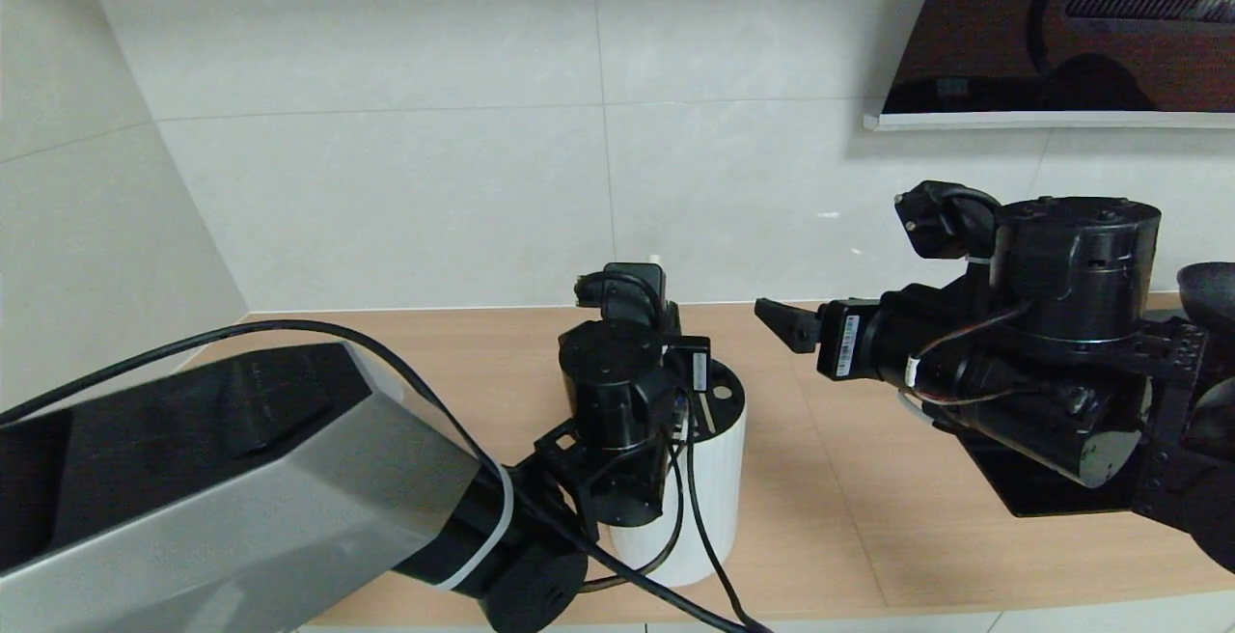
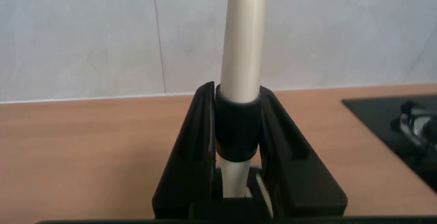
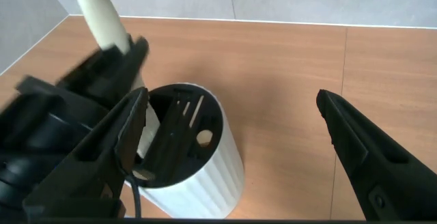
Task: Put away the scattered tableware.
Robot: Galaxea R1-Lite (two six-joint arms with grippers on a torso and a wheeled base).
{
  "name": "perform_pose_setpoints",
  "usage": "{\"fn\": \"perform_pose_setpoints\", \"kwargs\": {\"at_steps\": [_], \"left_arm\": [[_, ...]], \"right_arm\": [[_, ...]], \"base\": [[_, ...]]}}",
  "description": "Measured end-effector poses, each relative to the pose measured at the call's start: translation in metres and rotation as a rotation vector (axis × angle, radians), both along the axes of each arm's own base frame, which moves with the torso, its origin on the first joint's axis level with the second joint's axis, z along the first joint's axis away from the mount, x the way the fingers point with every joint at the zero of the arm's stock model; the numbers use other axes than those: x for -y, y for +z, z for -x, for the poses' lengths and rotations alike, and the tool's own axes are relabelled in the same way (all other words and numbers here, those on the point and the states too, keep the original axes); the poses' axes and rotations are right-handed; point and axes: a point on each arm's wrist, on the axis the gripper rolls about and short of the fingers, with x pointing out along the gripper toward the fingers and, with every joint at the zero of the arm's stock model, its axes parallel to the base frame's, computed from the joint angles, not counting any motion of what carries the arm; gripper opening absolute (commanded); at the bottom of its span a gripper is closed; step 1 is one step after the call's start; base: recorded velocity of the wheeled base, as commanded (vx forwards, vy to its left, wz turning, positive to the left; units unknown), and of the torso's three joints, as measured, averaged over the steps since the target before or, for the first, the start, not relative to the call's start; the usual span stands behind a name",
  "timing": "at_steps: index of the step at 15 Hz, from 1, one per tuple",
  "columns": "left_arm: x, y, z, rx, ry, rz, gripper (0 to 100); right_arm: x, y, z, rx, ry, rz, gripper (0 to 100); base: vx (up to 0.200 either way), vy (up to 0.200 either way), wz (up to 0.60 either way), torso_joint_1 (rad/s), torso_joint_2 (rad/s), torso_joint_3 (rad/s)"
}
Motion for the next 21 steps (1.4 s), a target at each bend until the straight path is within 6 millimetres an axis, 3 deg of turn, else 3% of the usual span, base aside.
{"fn": "perform_pose_setpoints", "kwargs": {"at_steps": [11, 12, 21], "left_arm": [[-0.0028, -0.0101, 0.0028, -0.026, -0.001, -0.028, 0], [-0.0028, -0.0099, 0.0029, -0.026, -0.001, -0.027, 100], [-0.0052, -0.0048, 0.0054, -0.014, -0.004, -0.016, 100]], "right_arm": [[0.0, -0.0004, -0.0002, -0.001, 0.0, 0.001, 100], [0.0, -0.0004, -0.0002, -0.001, 0.0, 0.001, 100], [0.0006, 0.0009, 0.0003, 0.004, -0.002, -0.001, 100]], "base": [[0.0, 0.0, 0.0, 0.0, 0.0, 0.0], [0.0, 0.0, 0.0, 0.0, 0.0, 0.0], [0.0, 0.0, 0.0, 0.0, 0.0, 0.0]]}}
